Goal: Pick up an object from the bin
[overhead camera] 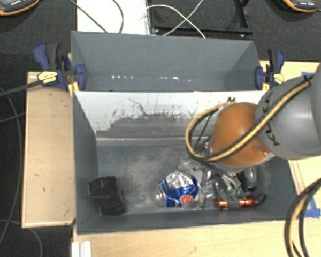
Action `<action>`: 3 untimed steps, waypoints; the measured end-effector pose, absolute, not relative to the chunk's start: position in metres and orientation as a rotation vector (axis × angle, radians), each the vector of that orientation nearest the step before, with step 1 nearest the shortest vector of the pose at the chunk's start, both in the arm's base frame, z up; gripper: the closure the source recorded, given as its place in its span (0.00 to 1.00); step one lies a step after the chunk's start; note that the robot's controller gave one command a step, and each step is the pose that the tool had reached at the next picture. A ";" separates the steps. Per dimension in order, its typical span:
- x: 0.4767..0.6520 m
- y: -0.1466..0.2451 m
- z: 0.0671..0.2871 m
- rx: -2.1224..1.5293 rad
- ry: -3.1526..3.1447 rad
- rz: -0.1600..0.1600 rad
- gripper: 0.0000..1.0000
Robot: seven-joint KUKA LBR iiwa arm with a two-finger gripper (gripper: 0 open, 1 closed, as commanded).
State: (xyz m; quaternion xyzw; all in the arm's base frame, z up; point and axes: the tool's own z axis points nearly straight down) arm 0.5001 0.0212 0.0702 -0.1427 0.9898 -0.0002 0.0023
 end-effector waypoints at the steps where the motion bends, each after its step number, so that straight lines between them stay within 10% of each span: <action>1: 0.484 0.073 0.072 -0.615 3.072 0.009 1.00; 3: 0.484 0.073 0.073 -0.616 3.071 0.008 1.00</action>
Offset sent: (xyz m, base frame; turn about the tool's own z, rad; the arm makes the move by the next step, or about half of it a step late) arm 0.0000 0.0000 0.0000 0.0000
